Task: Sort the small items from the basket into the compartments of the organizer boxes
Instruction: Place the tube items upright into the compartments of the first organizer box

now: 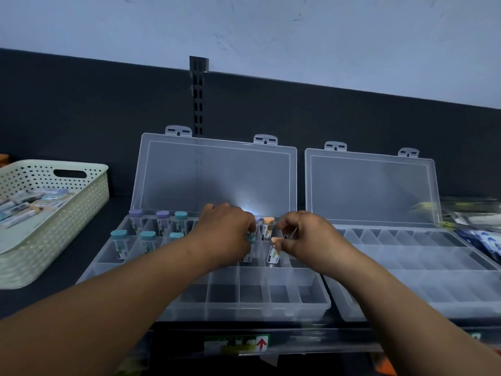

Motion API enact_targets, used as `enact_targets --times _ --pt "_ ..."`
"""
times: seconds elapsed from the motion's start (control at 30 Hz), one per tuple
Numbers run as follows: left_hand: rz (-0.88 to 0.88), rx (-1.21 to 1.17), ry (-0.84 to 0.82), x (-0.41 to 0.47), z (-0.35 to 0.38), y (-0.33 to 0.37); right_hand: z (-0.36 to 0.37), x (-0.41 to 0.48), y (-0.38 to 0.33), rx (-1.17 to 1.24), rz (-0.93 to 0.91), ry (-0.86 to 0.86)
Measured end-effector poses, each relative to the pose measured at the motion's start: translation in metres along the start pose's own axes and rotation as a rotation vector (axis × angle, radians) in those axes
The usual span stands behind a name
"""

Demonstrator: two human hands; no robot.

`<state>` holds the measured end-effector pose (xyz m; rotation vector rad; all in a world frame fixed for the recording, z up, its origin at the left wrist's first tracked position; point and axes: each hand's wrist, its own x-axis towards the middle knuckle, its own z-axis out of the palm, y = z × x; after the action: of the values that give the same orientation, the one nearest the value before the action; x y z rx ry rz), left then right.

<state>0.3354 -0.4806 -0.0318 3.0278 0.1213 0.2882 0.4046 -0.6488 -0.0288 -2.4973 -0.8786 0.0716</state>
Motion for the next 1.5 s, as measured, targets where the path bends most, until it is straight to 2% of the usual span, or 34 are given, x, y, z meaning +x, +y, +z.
enact_targets --times 0.13,0.3,0.57,0.9,1.2,1.33,1.5 --pt "-0.003 -0.042 0.047 -0.005 -0.009 -0.008 -0.010 -0.001 -0.019 -0.019 -0.072 0.069" --pt "-0.060 -0.150 0.111 -0.025 -0.034 -0.034 -0.012 0.004 -0.060 -0.199 -0.226 0.078" --pt "-0.212 0.040 0.218 -0.089 -0.084 -0.123 0.020 0.034 -0.147 -0.293 -0.449 -0.008" --pt "-0.430 0.137 0.180 -0.170 -0.112 -0.267 0.102 0.083 -0.274 -0.295 -0.607 -0.089" --pt "-0.429 0.019 0.047 -0.195 -0.105 -0.360 0.177 0.123 -0.354 -0.349 -0.507 -0.260" --pt "-0.384 -0.060 -0.024 -0.194 -0.101 -0.376 0.199 0.137 -0.376 -0.317 -0.462 -0.296" --pt "-0.324 -0.175 -0.025 -0.193 -0.099 -0.386 0.230 0.159 -0.395 -0.325 -0.420 -0.369"
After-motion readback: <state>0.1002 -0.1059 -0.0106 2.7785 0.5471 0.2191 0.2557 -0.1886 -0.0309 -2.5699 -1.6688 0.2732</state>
